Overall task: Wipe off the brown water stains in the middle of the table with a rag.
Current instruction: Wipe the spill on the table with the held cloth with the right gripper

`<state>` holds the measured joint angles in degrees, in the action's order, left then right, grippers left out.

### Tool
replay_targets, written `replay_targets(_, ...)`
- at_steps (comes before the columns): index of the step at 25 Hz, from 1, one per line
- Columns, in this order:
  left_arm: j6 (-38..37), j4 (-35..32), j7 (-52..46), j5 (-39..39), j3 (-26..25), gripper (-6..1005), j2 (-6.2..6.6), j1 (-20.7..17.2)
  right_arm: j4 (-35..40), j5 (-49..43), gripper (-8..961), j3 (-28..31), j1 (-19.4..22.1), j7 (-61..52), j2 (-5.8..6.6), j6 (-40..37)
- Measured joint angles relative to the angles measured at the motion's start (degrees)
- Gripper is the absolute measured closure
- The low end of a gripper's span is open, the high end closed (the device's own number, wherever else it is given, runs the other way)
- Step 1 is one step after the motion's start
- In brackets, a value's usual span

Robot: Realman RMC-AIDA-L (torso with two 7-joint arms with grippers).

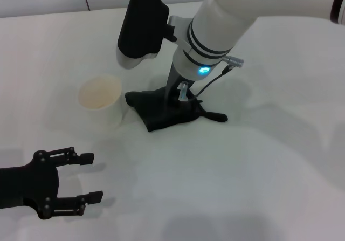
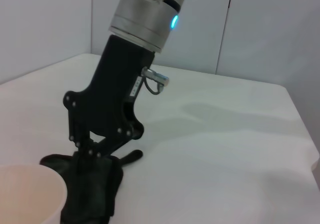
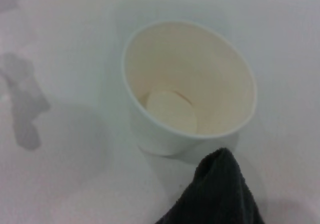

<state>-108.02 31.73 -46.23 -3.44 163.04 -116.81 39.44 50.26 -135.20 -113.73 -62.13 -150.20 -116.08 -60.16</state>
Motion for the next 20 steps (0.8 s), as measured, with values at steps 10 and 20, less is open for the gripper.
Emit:
replay_targets(10,0.00,0.00,0.18,-0.49,0.00,213,0.00,0.12,4.15,3.31,859,-4.88,0.50,-0.03,-0.11,-3.30)
replay_targets(20,0.01,0.00,0.18,-0.57,0.00,213,0.00,0.29,8.24,6.42,849,-8.18,0.67,0.09,-0.11,-6.45)
